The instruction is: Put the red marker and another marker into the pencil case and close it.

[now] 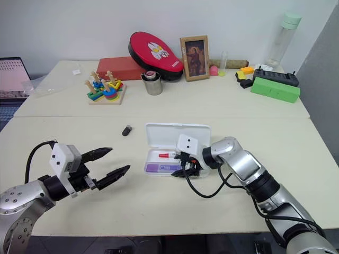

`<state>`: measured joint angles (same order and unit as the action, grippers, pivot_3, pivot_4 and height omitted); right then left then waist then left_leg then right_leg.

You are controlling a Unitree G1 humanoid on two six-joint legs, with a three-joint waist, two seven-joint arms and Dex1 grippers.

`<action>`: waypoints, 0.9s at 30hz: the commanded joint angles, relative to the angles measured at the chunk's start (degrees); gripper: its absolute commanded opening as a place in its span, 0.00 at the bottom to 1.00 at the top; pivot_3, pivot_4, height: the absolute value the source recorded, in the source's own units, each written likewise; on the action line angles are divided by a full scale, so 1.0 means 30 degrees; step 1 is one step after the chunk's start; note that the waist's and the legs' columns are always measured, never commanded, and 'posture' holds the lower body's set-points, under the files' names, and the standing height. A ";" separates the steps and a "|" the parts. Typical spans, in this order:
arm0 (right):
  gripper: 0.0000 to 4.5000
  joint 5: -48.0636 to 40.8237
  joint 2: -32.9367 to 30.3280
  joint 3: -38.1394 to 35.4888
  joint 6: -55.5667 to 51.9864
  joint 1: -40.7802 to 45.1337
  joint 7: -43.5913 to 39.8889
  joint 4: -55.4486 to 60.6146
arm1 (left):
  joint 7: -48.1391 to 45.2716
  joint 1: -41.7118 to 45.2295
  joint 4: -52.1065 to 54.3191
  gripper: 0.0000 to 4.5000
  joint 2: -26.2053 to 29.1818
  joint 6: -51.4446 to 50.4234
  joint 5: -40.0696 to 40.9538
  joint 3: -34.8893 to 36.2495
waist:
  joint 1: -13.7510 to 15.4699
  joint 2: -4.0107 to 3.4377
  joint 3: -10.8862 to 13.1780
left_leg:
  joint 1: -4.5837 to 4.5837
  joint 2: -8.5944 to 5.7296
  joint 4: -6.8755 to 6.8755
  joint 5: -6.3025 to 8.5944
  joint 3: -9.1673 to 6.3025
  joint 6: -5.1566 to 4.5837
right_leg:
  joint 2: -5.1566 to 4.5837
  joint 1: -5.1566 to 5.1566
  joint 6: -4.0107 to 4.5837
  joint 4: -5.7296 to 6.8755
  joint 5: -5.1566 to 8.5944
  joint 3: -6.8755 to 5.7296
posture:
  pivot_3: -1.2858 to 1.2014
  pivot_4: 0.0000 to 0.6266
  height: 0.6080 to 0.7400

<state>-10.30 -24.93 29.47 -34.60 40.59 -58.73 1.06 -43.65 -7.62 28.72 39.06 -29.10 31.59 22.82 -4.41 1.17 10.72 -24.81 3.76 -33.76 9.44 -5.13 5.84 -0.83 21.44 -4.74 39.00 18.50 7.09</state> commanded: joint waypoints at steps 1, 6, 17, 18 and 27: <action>0.94 -0.2437 0.0736 -0.2764 0.0110 0.0499 -0.0586 0.1727 | 0.2445 0.1884 -0.1364 1.00 -0.0440 -0.0786 -0.0402 0.0134 | 0.0022 0.0002 0.0002 | 0.0000 0.0001 -0.0004 0.0000 -0.0002 0.0000 | 0.0002 -0.0002 -0.0001 0.0001 -0.0001 -0.0002 | 0.52 0.24 1.00; 0.99 -0.5843 0.2718 -0.7122 -0.0835 0.2111 0.1106 0.2059 | 0.4619 0.5198 -0.5947 1.00 -0.0482 -0.1062 -0.2574 -0.1147 | -0.0034 0.0001 0.0004 | 0.0000 0.0001 -0.0008 -0.0001 -0.0029 -0.0001 | 0.0016 -0.0015 -0.0011 0.0018 -0.0008 -0.0014 | 0.52 0.24 1.00; 0.99 -0.5630 0.3091 -0.8497 -0.0731 0.3365 0.3942 0.1780 | 0.4022 1.1452 -1.5427 1.00 -0.1788 0.1099 -0.5485 -0.5032 | 0.0153 -0.0001 0.0004 | -0.0013 -0.0010 0.0012 -0.0002 -0.0102 0.0000 | 0.0025 -0.0010 -0.0007 0.0040 -0.0013 -0.0077 | 0.52 0.24 1.00; 0.99 -0.5680 0.3069 -0.8459 -0.0765 0.3300 0.4020 0.1914 | 0.3948 1.1796 -1.6149 1.00 -0.1919 0.1311 -0.5597 -0.5109 | 0.0195 -0.0001 0.0004 | -0.0016 -0.0013 0.0012 -0.0002 -0.0101 0.0001 | 0.0023 -0.0015 -0.0006 0.0036 -0.0013 -0.0076 | 0.52 0.24 1.00; 1.00 -0.5756 0.2694 -0.8167 -0.1040 0.2715 0.4294 0.2753 | 0.3609 1.3498 -1.9476 0.66 -0.2678 0.2709 -0.6708 -0.5861 | 0.0373 -0.0006 0.0006 | -0.0014 -0.0017 0.0002 -0.0004 -0.0123 0.0002 | 0.0024 -0.0027 -0.0007 0.0055 -0.0013 -0.0089 | 0.52 0.24 1.00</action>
<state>-26.56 -16.42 5.69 -38.07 48.36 -46.08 6.66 -32.67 32.49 -27.95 31.66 -21.51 12.46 5.90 -3.29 1.15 10.74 -24.85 3.71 -33.77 9.43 -5.50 5.85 -0.76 21.35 -4.76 39.17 18.46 6.82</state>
